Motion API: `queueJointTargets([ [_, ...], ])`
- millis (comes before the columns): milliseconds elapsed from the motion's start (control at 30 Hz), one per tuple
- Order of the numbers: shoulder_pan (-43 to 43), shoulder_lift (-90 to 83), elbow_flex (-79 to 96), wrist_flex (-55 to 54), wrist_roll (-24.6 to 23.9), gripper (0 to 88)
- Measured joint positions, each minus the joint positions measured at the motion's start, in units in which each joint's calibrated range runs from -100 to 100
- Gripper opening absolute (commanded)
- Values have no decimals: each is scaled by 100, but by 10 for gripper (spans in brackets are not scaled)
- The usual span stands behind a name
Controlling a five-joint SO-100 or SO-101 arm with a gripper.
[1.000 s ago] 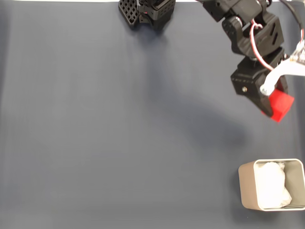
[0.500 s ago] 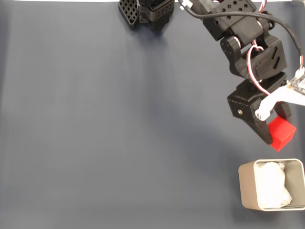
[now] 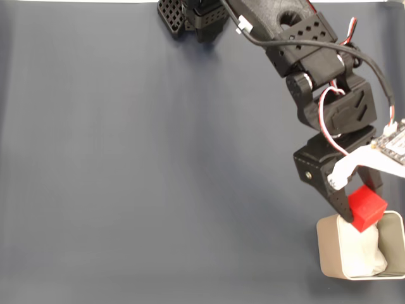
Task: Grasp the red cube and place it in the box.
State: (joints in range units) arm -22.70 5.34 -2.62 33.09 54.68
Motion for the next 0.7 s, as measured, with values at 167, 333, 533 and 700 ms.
queueJointTargets([
  [167,104,313,-443,0,0,0],
  [333,134,651,-868,0,0,0],
  [533,141,1025,-1329,0,0,0],
  [700,178,1355,-1781,0,0,0],
])
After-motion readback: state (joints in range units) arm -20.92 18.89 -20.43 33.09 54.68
